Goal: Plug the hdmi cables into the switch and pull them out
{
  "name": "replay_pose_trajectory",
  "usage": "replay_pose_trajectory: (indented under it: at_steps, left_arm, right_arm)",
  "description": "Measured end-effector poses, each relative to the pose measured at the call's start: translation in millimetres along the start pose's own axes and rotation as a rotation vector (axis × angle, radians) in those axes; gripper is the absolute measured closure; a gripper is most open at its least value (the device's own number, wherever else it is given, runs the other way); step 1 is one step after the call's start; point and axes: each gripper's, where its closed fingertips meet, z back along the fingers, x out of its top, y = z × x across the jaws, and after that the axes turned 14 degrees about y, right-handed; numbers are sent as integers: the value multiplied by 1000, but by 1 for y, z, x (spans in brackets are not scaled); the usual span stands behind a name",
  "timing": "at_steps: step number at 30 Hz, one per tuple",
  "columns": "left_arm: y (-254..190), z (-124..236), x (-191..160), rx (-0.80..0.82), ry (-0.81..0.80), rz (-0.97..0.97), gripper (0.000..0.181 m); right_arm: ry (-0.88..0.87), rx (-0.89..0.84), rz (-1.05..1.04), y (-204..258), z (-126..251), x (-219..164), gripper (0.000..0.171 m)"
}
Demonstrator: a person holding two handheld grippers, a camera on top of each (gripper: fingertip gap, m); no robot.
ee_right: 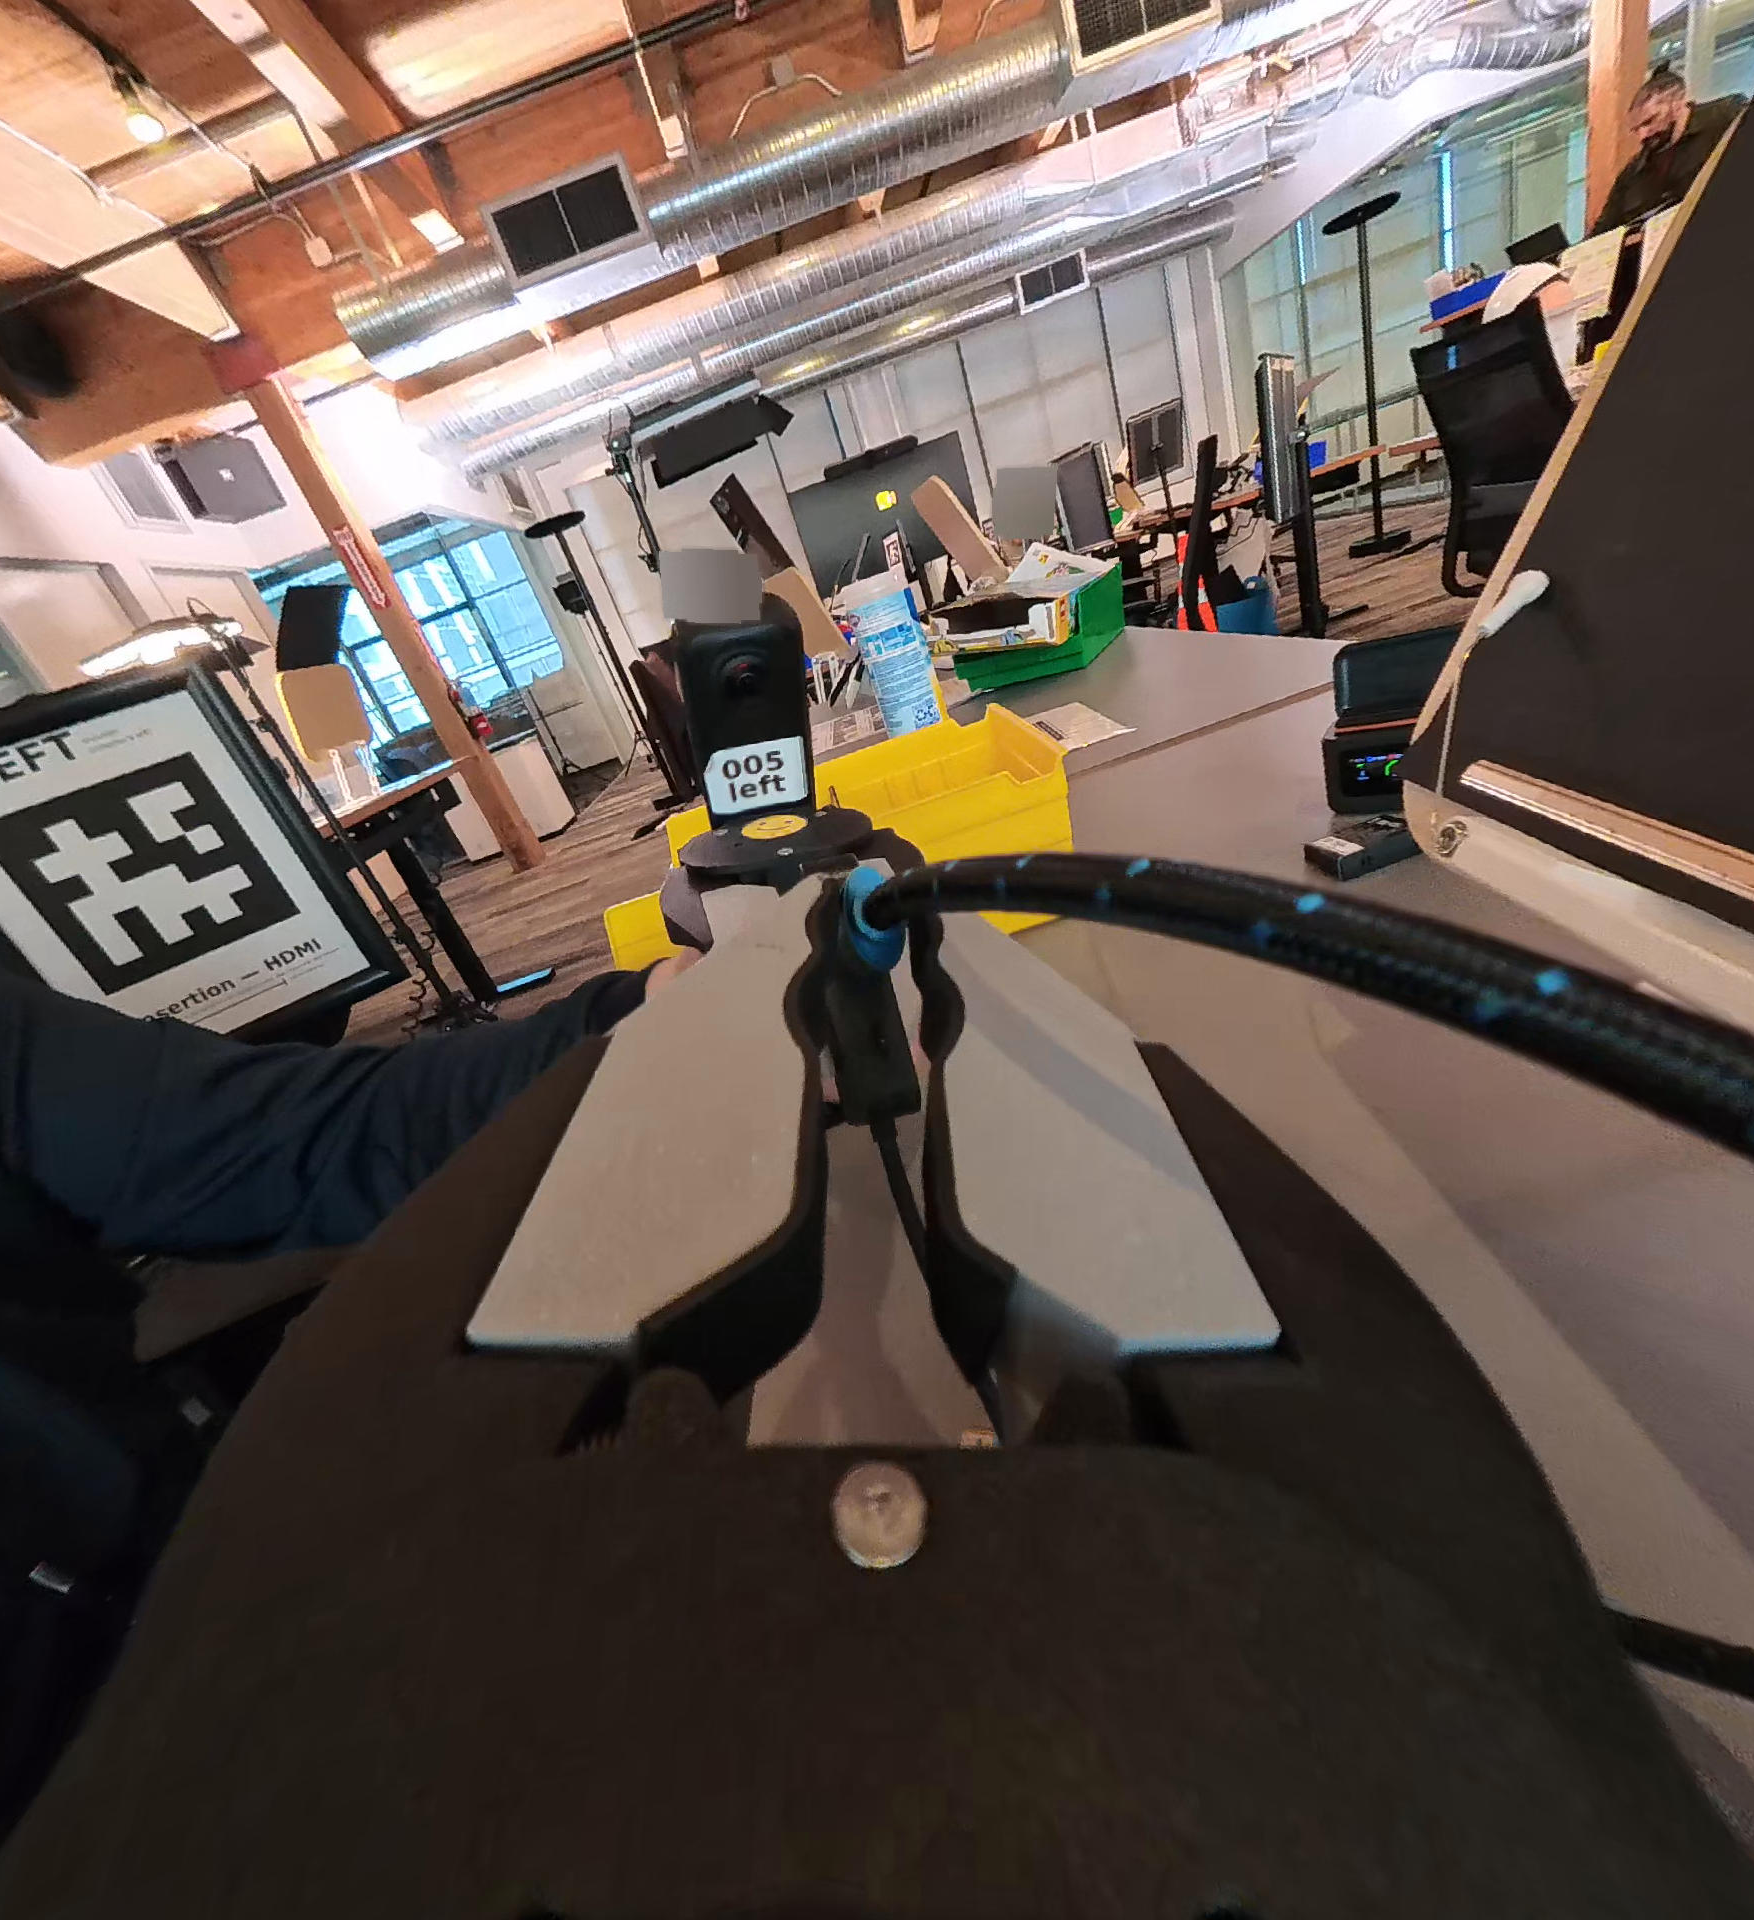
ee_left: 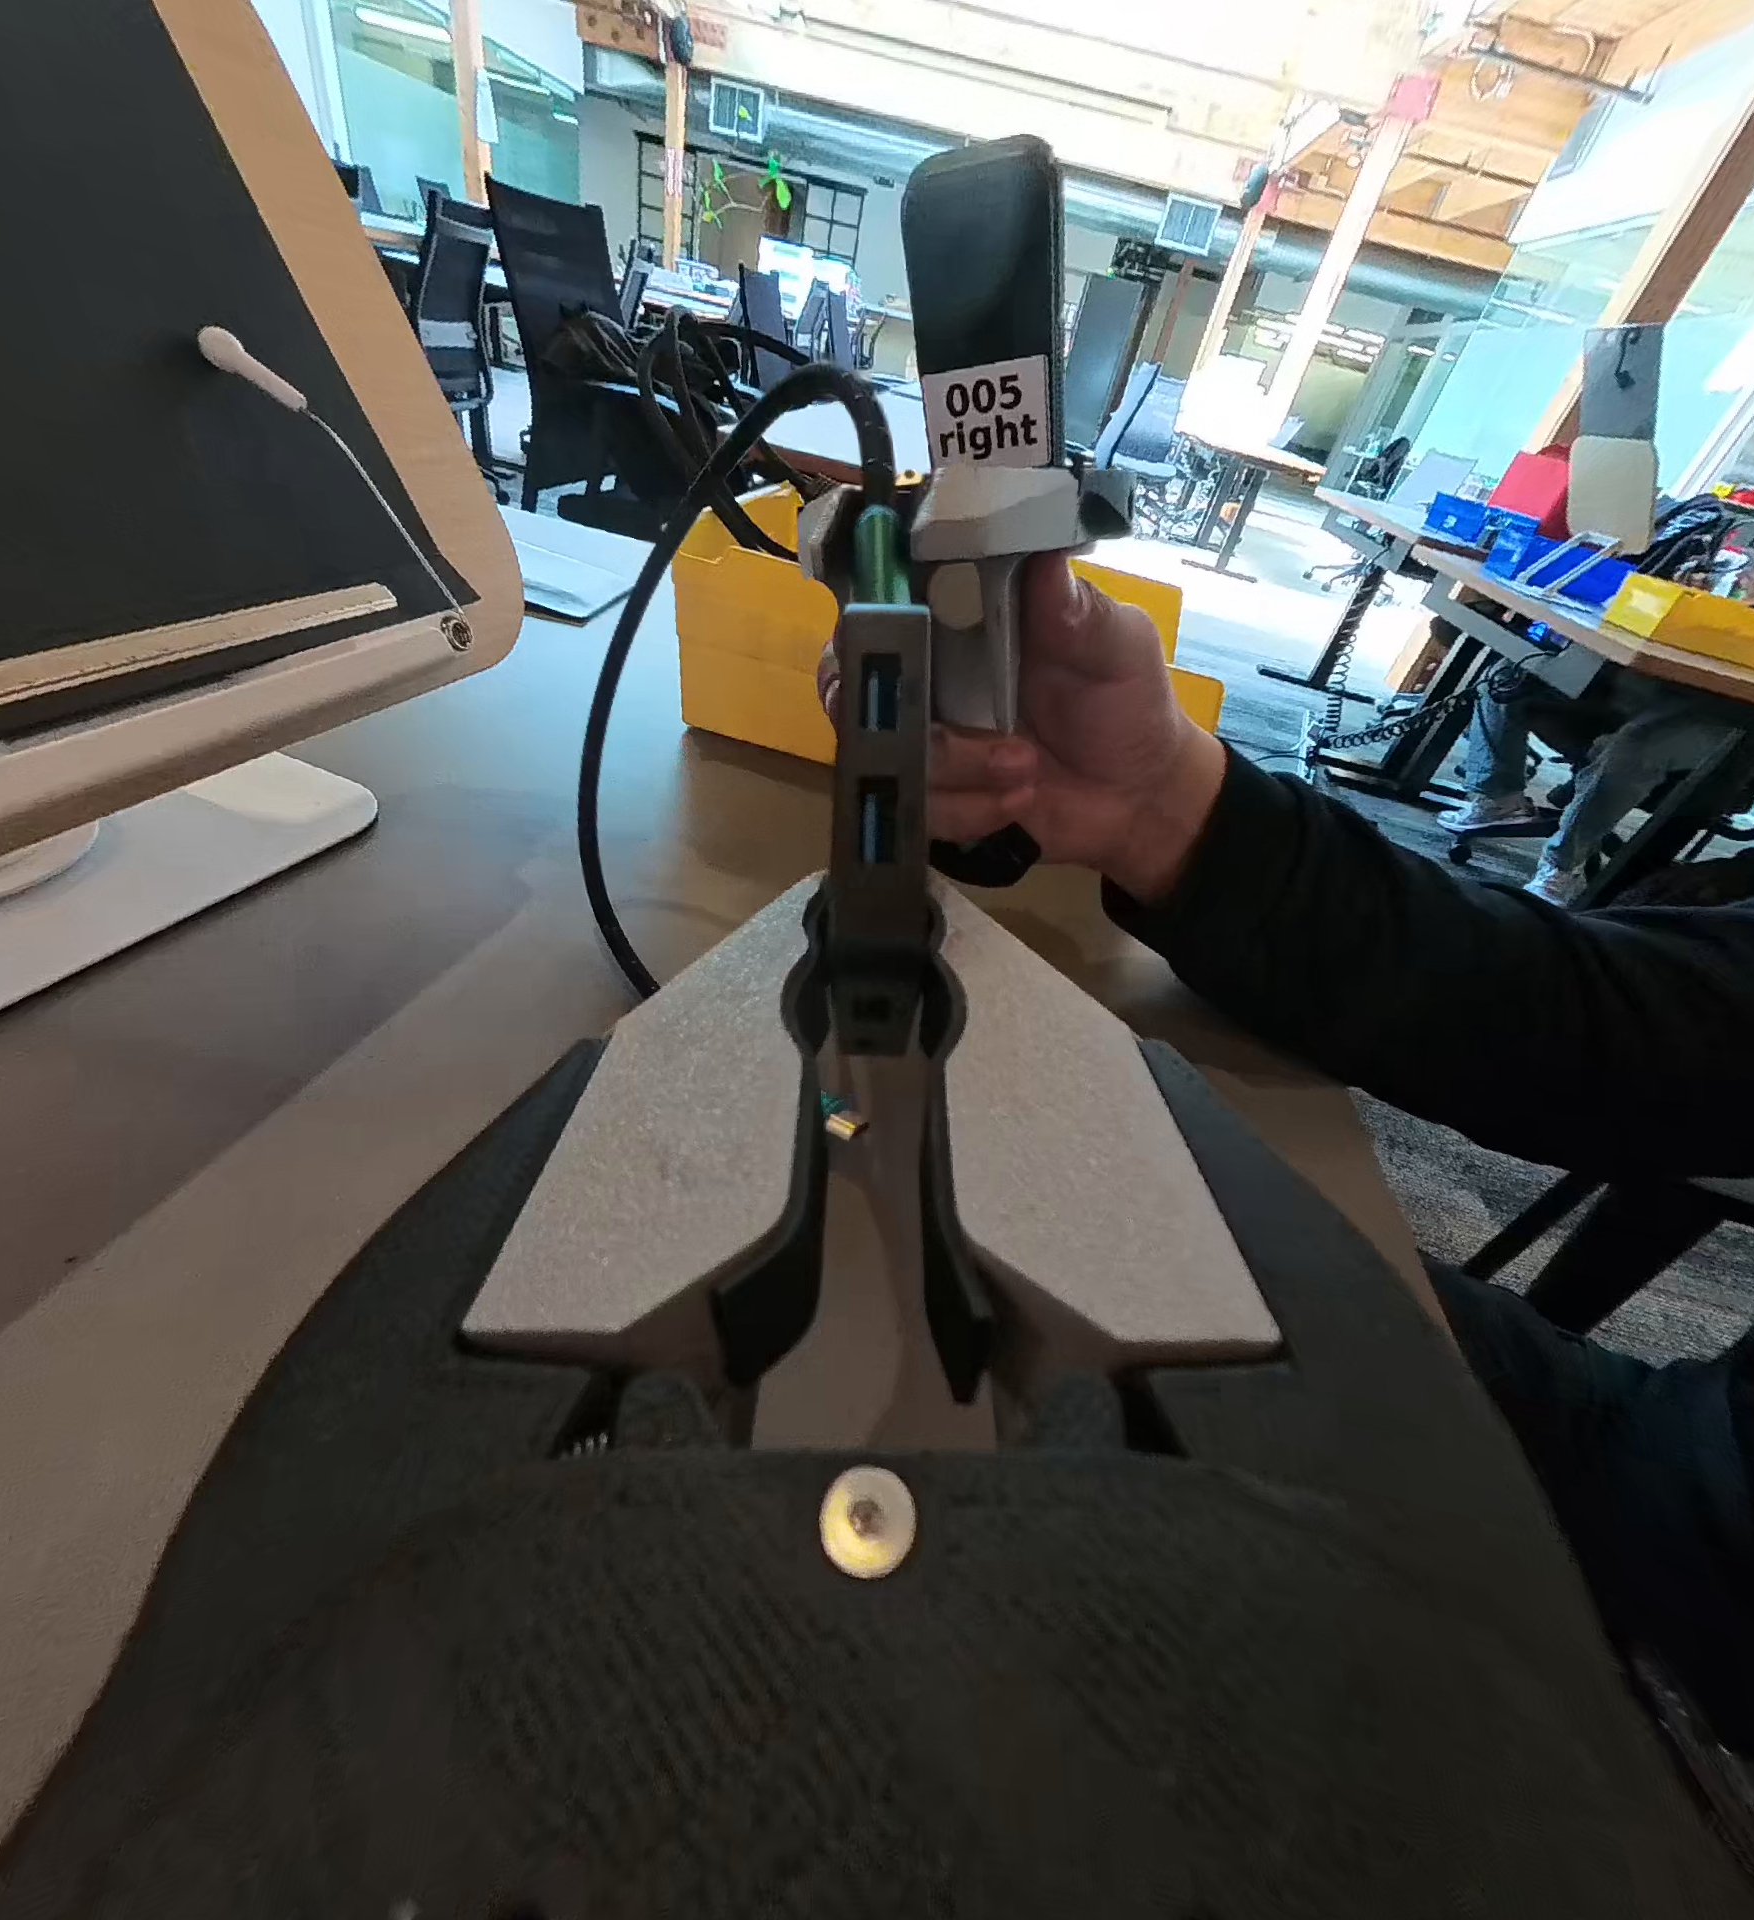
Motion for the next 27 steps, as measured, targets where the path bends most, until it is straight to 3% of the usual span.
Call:
replay_pose_trajectory:
  at_steps: [17,21,27]
  left_arm:
    - [-6,-21,-45,-52,270,53,171]
    - [-12,-36,-58,-47,341,18,171]
    - [-12,-36,-44,-81,251,56,170]
  right_arm:
    - [350,4,29,0,0,-51,162]
    - [375,41,5,3,-7,-59,162]
    - [267,18,6,0,-10,-42,163]
